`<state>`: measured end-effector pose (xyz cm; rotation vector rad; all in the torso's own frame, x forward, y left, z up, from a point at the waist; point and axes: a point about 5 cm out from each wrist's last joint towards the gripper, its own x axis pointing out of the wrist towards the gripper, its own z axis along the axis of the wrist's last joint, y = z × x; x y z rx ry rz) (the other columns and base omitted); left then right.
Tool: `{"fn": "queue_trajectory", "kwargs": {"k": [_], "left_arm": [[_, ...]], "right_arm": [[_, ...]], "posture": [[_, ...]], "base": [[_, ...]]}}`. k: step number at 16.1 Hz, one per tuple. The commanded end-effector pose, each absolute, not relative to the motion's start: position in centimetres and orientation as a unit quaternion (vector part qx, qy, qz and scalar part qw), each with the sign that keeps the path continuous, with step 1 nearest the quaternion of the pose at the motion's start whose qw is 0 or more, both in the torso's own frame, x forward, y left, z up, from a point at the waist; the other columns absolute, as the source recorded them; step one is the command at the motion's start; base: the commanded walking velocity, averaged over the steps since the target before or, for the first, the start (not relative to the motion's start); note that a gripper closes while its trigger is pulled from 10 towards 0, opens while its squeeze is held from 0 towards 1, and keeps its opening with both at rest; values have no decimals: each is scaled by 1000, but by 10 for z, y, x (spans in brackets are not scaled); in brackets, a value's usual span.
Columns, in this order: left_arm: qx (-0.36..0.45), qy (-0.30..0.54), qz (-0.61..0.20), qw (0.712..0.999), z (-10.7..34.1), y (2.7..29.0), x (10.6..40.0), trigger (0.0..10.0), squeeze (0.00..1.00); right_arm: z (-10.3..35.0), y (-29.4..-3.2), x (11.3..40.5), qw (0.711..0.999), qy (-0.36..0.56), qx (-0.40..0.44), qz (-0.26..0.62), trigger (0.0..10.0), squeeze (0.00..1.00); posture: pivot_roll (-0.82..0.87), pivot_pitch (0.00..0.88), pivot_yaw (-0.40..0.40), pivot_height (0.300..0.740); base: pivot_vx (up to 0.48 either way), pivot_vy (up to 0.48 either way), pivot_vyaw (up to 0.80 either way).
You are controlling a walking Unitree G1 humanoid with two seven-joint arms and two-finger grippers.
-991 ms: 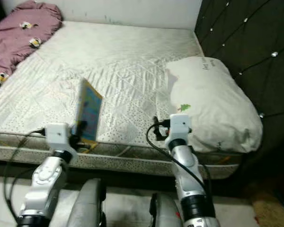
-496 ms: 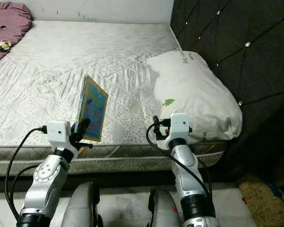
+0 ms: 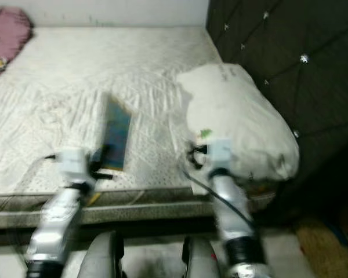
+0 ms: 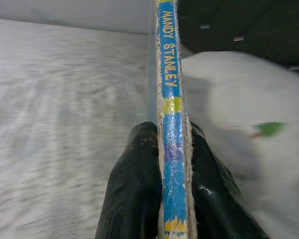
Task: Clean up the room
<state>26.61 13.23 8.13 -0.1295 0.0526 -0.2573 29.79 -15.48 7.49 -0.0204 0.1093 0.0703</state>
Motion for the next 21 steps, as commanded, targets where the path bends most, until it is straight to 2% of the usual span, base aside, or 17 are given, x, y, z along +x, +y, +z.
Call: {"fn": "queue_trajectory", "kwargs": {"k": [1,4,7,12,21], "left_arm": [[-54,0,-115,992,93,144,270,10000,0],[-57,2,-118,991,93,142,270,10000,0],[-56,14,-124,991,90,138,272,10000,0],[-76,28,-142,987,90,138,279,10000,0],[-84,16,-140,986,94,145,275,10000,0]], "right_arm": [[79,-144,301,998,49,-2,49,10000,0],[79,-144,301,998,49,-3,50,10000,0],[78,-143,300,997,50,-1,53,10000,0],[76,-143,296,997,54,5,56,10000,0],[74,-142,297,996,66,4,55,10000,0]], "posture": [[-25,9,-26,634],[-25,6,-26,634],[-29,2,-28,634],[-33,21,-37,584],[-20,40,-48,584]], "base": [[322,0,0],[301,0,0],[0,0,0],[0,0,0],[57,0,0]]}}
